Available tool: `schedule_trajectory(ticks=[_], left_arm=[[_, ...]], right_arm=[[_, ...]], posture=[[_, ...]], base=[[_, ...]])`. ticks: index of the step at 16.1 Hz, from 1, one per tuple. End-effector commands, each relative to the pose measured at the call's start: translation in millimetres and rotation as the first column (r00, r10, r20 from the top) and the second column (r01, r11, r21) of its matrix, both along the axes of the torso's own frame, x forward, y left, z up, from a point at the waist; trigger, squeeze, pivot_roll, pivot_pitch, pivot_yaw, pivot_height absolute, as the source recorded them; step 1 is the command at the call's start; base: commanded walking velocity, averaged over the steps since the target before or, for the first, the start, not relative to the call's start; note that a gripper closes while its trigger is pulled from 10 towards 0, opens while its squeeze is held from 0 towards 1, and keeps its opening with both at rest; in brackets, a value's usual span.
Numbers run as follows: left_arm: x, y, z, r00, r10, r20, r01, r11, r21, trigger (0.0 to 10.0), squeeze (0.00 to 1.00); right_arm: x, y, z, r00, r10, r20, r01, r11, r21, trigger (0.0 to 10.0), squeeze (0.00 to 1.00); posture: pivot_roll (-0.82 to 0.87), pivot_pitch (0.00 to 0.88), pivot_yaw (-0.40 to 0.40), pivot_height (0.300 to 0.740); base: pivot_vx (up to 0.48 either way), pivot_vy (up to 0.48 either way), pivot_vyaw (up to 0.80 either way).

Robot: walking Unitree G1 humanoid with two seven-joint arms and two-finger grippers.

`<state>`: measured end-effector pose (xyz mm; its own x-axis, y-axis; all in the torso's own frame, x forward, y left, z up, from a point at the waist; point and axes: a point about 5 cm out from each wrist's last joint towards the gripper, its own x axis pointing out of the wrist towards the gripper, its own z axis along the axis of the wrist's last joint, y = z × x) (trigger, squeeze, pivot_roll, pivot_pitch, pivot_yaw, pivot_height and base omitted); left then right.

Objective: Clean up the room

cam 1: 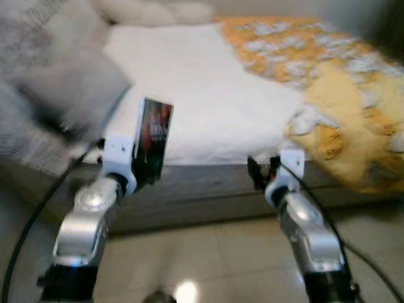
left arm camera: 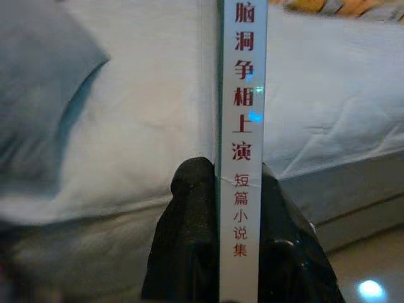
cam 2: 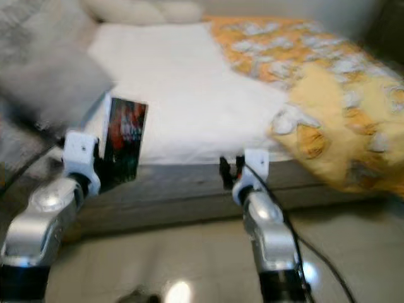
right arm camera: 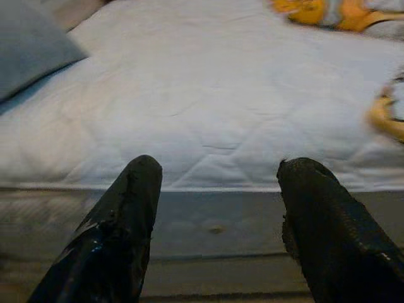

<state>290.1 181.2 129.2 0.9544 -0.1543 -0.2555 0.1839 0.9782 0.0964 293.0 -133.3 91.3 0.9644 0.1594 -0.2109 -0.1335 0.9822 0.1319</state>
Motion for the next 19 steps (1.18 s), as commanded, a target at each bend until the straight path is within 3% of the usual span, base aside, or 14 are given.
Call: schedule_trajectory(ticks=[1,19], left_arm=[[5.2,0.4,12.6,0.998,-0.008,0.055,0.008,1.000,0.006,10.0,0.00],[4.4,1.8,9.0,0.999,-0.024,0.048,0.022,0.999,0.023,10.0,0.00]], right_arm=[[0.8,3.4,0.5,1.000,0.006,0.002,-0.006,1.000,0.001,10.0,0.00],[0.3,5.2,-2.9,1.000,0.012,0.022,-0.012,1.000,-0.010,10.0,0.00]], posture=[[-0.03,0.000,-0.008,0.740],[-0.03,0.000,-0.011,0.740]], base=[[0.326,0.000,0.80],[0.323,0.000,0.04]])
